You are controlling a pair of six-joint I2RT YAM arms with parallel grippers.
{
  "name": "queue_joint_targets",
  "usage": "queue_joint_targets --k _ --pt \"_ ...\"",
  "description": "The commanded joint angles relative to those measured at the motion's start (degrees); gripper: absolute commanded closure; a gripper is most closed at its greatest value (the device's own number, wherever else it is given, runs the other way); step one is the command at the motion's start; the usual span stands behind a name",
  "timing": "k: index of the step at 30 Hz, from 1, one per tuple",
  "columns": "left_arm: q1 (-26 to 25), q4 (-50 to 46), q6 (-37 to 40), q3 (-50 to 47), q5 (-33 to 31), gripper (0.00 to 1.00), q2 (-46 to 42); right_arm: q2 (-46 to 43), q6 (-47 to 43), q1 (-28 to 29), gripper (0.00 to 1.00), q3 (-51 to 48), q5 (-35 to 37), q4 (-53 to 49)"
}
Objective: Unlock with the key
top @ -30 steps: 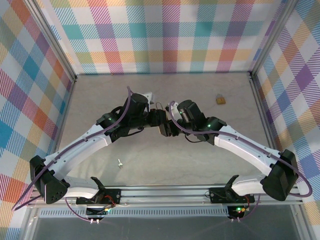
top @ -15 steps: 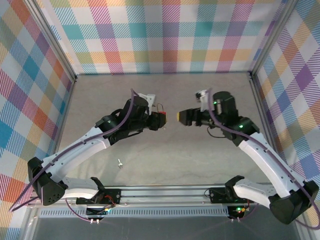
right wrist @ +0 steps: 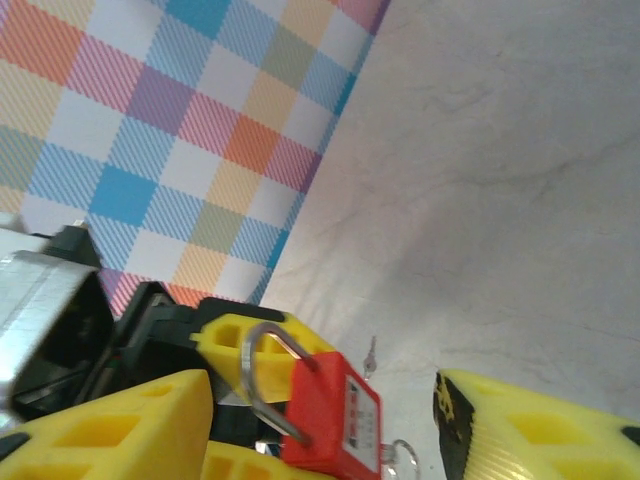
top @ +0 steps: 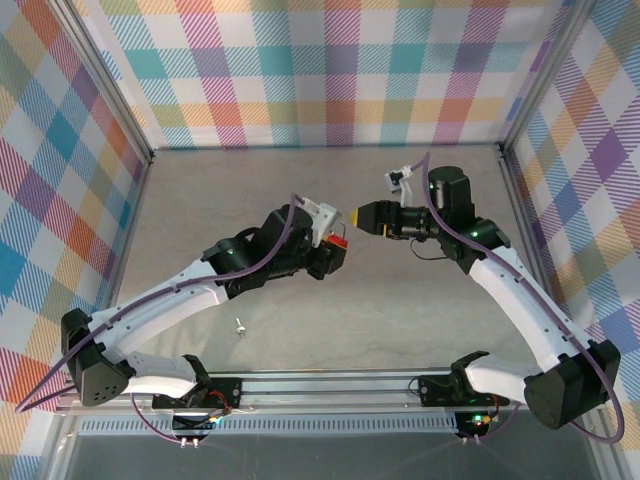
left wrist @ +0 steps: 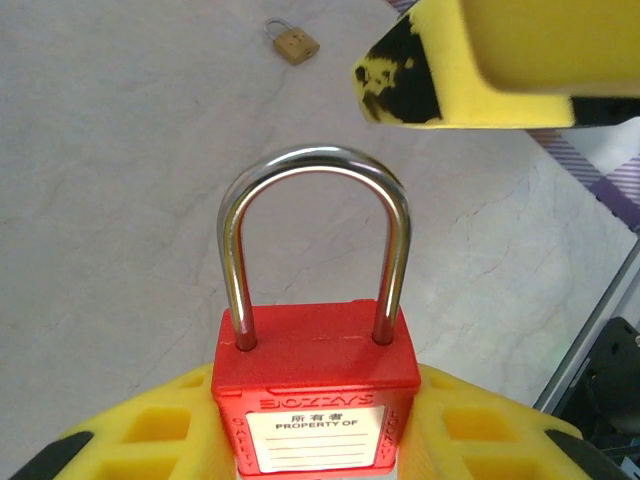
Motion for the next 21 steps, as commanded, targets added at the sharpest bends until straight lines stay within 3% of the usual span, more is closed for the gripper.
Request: queue_joint_targets --k 1,11,17,21 --pt "-1.28 2.70 1.58 0.59 0.89 1.00 1.28 -0.77 1.57 0.48 0.42 -1.68 -3.62 3.48" --pt "-1.55 3.05 1.13 1.55 1.76 1.00 2.56 0.02 0.28 2.01 0.55 -3.29 -2.23 1.14" --pt "-1.55 3.20 1.05 1.61 2.23 1.00 2.86 0.02 -0.86 3.85 0.59 -3.84 -1.14 -0.09" --pt "-1.55 3.37 0.99 1.79 2.42 1.00 3.31 0.02 -1.04 4.40 0.67 -3.93 -0.57 -0.91"
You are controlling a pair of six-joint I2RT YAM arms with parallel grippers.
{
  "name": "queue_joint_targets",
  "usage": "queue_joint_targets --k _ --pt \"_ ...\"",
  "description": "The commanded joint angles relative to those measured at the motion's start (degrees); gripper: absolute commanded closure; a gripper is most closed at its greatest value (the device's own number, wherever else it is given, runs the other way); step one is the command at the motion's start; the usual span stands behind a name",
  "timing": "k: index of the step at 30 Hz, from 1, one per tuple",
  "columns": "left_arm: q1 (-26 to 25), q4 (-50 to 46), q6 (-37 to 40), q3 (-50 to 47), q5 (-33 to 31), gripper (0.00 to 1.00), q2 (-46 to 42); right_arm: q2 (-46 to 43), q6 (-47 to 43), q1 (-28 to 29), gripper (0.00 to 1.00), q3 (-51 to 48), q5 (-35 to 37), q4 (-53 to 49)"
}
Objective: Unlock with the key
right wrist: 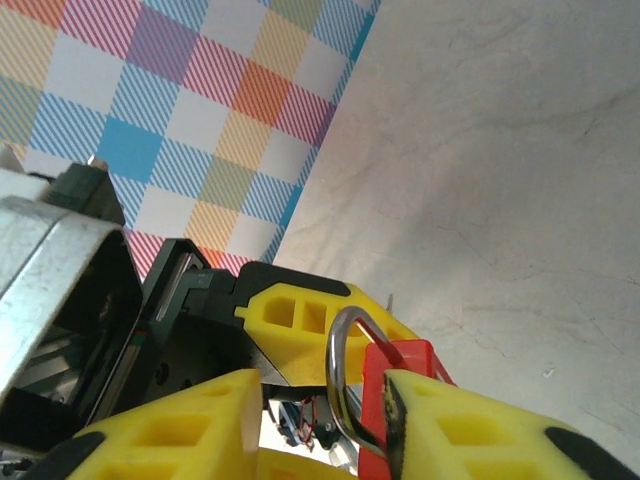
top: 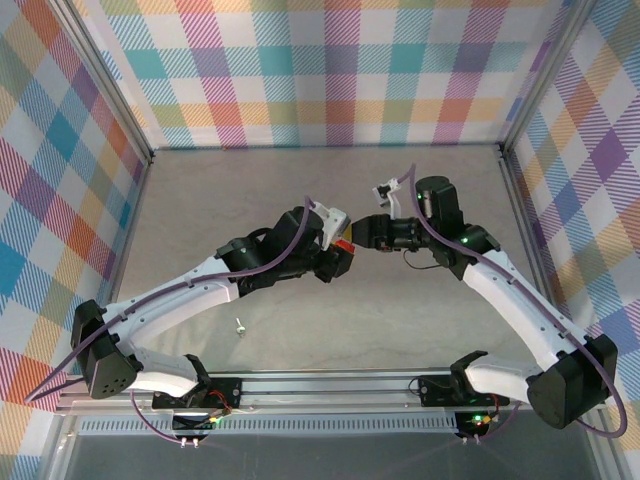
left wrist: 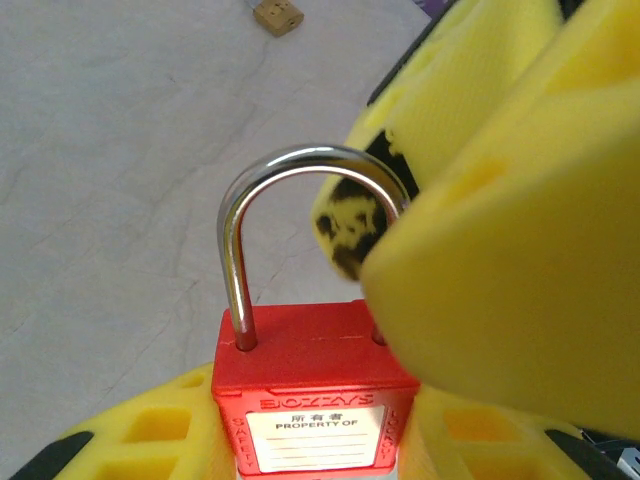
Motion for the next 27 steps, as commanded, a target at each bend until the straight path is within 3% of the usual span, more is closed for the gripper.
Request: queue_joint_targets --k 1,5,12,24,26,27 --pt "-0.83 2.12 0.82 1.77 0.93 1.00 0.35 0.00 -1.35 0.42 0.70 -0.53 0.66 -1.44" --pt "-1.04 2.40 0.78 1.54 1.80 1.00 0.56 0.25 -2.36 0.34 0.86 0.90 4.60 -4.76" --pt "-2.10 2.21 -0.99 -2.53 1.72 1.00 -0.22 2.35 -2.24 -1.64 1.00 6.71 9.84 -8.47" --pt "-3.53 2.57 -3.21 -7.69 -0.03 1.00 -1.05 3.60 0.74 -4.04 1.00 8.33 9.14 -8.45" --pt "-3.54 2.15 -2.62 -7.00 -0.81 1.00 -1.03 3.43 1.18 -4.08 0.93 8.20 9.24 -9.17" --pt "-3.47 1.50 -2.21 -6.46 -1.48 1.00 -0.88 3.27 1.65 -4.30 0.80 8.34 9.94 -10.33"
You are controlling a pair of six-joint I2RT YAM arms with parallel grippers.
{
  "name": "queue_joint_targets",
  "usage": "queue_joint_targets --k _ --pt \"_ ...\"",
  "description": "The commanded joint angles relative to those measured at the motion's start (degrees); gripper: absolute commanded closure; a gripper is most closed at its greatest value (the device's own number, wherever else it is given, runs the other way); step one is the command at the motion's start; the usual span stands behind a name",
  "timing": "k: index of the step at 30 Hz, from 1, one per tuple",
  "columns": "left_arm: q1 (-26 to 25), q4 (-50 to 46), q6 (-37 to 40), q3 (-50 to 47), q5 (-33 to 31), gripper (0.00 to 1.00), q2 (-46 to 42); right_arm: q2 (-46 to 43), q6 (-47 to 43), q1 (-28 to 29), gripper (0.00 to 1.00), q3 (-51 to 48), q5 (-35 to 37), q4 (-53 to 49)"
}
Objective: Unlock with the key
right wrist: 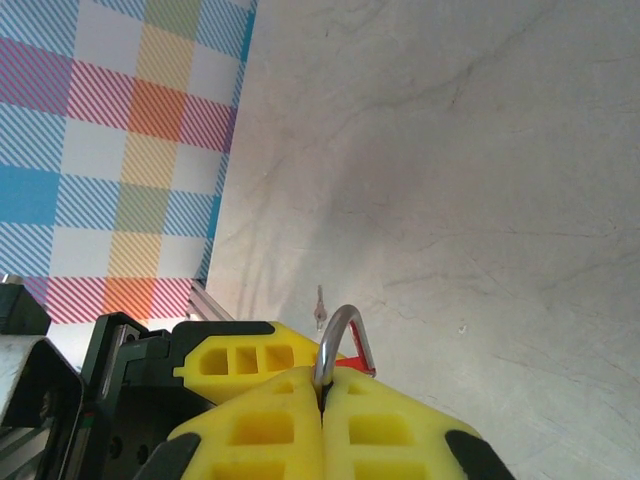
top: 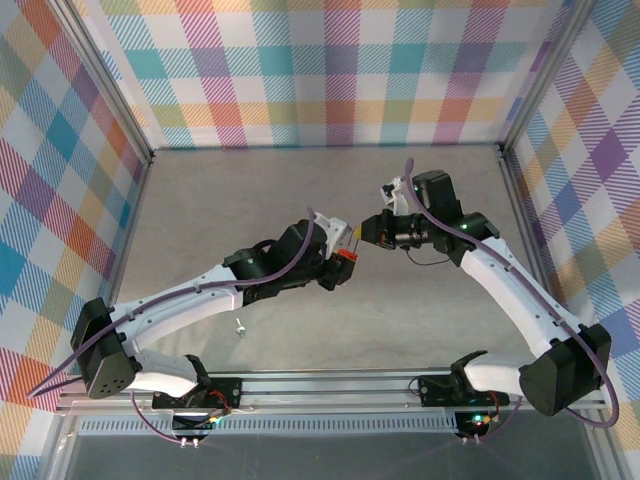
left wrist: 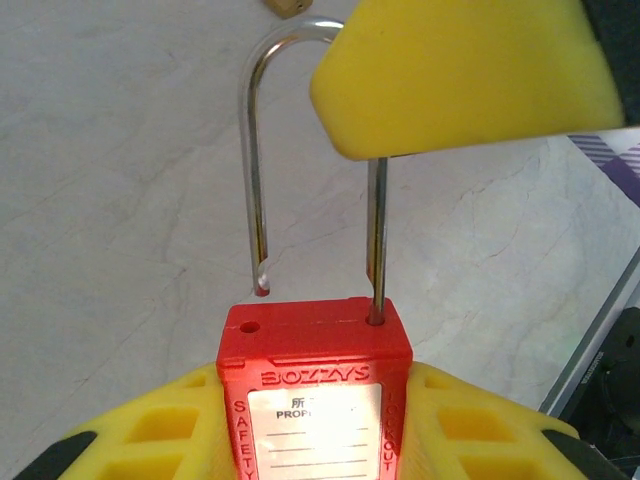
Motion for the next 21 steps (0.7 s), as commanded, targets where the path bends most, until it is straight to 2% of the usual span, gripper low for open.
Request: queue_joint_targets --k 1,2,3,8,13,21 --pt "-1.65 -5.38 1.60 0.47 -0.01 1.00 -0.49 -0.88 2.27 -1.84 0.62 2.94 3.09 1.45" --pt "-1.67 -6.01 2.14 1.03 -0.66 1.00 -0.36 -1.05 2.63 -2.34 0.46 3.25 4.25 -0.39" --pt "-1.59 -6.54 2.54 1.48 -1.11 1.00 -0.27 -1.34 2.91 -2.86 0.38 3.50 5.78 -2.26" --pt "-1.28 -8.55 3.57 3.02 -2.28 1.00 0.48 -4.53 1.96 -5.46 0.19 2.19 10.75 -6.30" --pt "0.63 -9.69 3.34 3.45 -0.87 1.00 0.61 -7.98 0.79 -7.46 0.08 -0.43 13.21 -7.46" --pt "6.08 -13.06 2.13 5.87 4.25 1.00 4.92 -10.26 -0.40 -7.95 0.04 -3.49 14.02 -7.85"
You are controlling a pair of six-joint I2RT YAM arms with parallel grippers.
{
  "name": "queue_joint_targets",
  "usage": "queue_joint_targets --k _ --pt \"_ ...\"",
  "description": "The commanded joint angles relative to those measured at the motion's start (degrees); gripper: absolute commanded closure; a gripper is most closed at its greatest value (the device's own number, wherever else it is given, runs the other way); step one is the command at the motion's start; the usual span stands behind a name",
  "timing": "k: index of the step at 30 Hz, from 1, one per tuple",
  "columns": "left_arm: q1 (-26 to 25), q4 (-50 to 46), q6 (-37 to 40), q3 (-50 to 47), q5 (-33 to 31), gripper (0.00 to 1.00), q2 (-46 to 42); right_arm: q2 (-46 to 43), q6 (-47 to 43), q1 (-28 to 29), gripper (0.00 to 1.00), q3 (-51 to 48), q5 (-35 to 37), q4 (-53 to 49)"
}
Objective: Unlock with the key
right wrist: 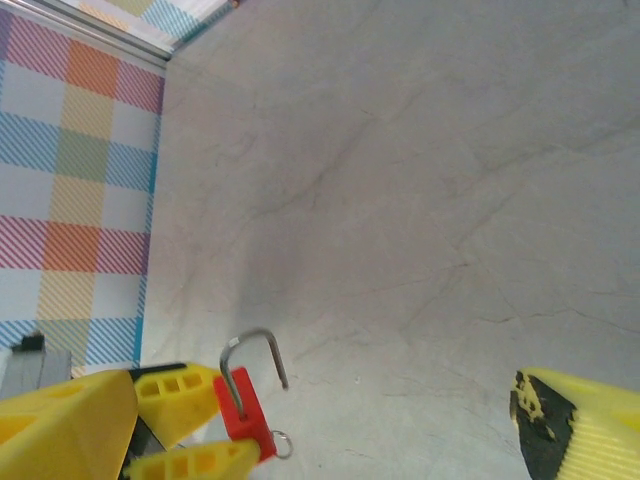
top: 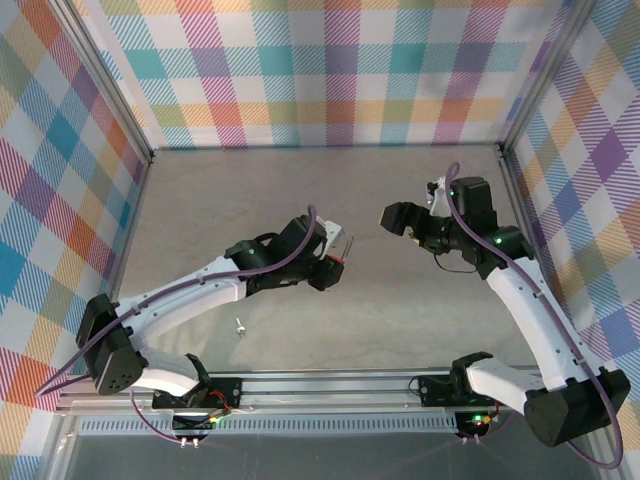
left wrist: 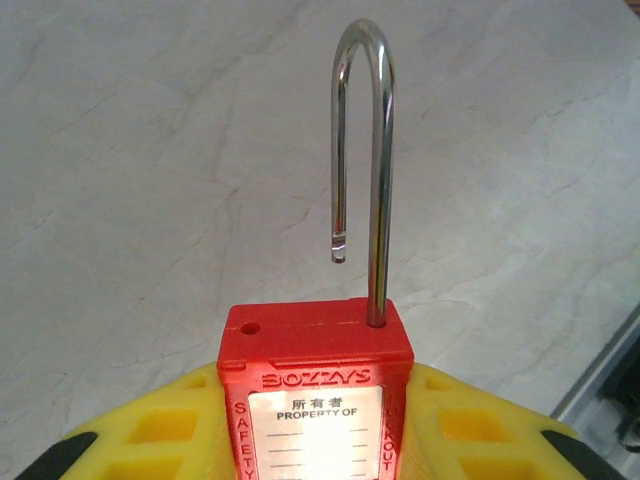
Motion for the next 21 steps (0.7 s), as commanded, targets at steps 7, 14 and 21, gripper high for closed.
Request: queue_joint_targets --k 7,14,21 --pt "3.67 -6.34 -0.36 7.63 3.90 1.00 13.25 -1.91 -2.15 -0.34 0.04 -4.16 0.84 -0.96" --pt "7.19 -6.05 -2.76 10.91 10.36 1.00 22.11 -2.80 -2.82 -0.37 0.03 -6.57 1.25 -1.16" --pt "10.41 -7.62 -3.69 11.20 13.46 1.00 27.16 -3.67 -3.45 -0.31 0.03 -8.04 1.82 -1.41"
